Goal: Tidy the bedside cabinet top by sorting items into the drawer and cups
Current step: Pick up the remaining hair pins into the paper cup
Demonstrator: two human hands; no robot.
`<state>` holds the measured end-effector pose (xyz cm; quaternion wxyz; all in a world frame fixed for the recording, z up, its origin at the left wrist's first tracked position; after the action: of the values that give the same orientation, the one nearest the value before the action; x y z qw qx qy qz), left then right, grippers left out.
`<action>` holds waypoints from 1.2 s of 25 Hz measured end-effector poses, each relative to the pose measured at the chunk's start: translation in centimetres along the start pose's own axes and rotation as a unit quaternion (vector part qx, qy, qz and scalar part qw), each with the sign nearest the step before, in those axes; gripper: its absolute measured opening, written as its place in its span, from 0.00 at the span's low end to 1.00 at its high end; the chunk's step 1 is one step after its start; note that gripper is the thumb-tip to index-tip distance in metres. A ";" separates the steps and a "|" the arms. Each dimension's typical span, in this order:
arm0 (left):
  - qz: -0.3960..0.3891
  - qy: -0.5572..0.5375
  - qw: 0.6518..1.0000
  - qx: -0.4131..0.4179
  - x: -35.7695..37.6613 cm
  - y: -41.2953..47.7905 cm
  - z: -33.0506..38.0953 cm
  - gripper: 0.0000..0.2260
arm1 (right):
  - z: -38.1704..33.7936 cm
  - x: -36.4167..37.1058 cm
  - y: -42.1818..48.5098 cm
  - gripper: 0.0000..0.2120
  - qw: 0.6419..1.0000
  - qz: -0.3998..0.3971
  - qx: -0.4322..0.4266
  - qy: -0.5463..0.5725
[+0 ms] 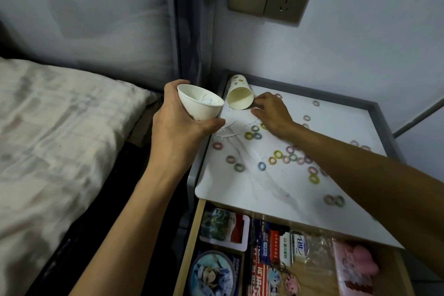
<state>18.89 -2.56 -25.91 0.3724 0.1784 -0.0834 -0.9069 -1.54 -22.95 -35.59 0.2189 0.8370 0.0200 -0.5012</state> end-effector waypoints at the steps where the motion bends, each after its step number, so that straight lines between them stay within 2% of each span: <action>1: -0.004 0.001 1.000 0.001 0.1 -0.1 0.1 0.33 | -0.2 -0.1 -0.5 0.14 1.000 0.001 -0.022 -0.016; 4: -0.011 -0.001 1.000 -0.001 0.2 -0.4 0.2 0.33 | -1.0 0.2 -2.5 0.18 0.994 -0.028 -0.095 -0.052; 7: -0.012 -0.003 1.000 -0.002 0.2 -0.6 0.3 0.34 | -0.2 -0.2 -3.9 0.19 0.995 -0.040 -0.080 -0.047; 12: -0.014 -0.003 1.000 0.003 0.4 -0.8 0.6 0.34 | -0.2 -2.9 -4.6 0.12 0.996 0.000 -0.086 -0.031; 16: -0.011 -0.006 1.000 0.001 0.4 -0.8 0.6 0.34 | -0.3 -4.0 -2.5 0.12 0.998 0.052 0.015 0.038; 19: -0.010 -0.005 1.000 0.001 0.3 -0.7 0.5 0.34 | -1.8 -3.0 -0.1 0.25 0.996 0.049 0.066 0.043; 20: -0.010 -0.005 1.000 0.000 0.3 -0.6 0.5 0.34 | -2.2 -2.5 0.6 0.26 0.996 0.040 0.077 0.026; 23: -0.009 -0.007 1.000 -0.001 0.3 -0.5 0.3 0.34 | -1.7 -2.1 3.0 0.19 0.991 0.051 0.117 -0.038; 25: -0.009 -0.006 1.000 0.000 0.3 -0.3 0.2 0.34 | -0.2 -2.2 3.8 0.16 0.982 0.062 0.178 0.003; 27: -0.013 -0.004 1.000 0.001 0.4 -0.3 0.2 0.34 | 1.5 -2.0 3.6 0.17 0.970 0.055 0.227 0.065; 30: -0.019 -0.008 1.000 -0.001 0.6 -0.4 0.2 0.34 | 3.1 -2.6 1.5 0.13 0.971 0.066 0.227 0.045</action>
<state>18.15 -2.73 -26.01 0.3551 0.1725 -0.0819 -0.9151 -5.03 -25.05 -34.12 0.0546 0.8857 -0.1399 -0.4392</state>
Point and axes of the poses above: each hand's wrist, its own y-axis towards the middle knuckle, its own x-axis out of the palm, z = x × y, the point moved 9 cm from there along y, towards the middle knuckle, and after that the axes turned 15 degrees about z, right-handed, at the moved point
